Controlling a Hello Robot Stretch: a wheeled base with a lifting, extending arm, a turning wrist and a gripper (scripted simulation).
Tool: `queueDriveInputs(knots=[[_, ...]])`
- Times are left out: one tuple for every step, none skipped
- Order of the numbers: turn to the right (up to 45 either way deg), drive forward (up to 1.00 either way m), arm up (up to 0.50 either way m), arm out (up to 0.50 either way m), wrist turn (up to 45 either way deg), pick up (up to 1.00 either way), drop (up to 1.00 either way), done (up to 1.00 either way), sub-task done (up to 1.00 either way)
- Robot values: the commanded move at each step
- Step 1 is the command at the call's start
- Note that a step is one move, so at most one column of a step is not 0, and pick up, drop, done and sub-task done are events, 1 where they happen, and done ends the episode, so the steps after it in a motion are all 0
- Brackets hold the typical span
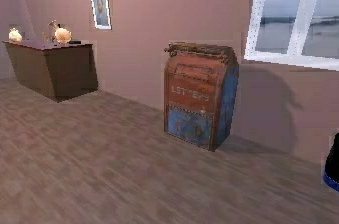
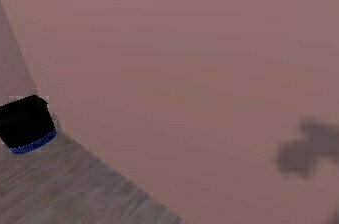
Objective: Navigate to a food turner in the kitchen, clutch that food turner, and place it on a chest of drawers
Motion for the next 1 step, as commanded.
queueDriveInputs(knots=[[-3.0,0.00,0.00,0.00,0.0,0.00,0.00,0.00,0.00]])
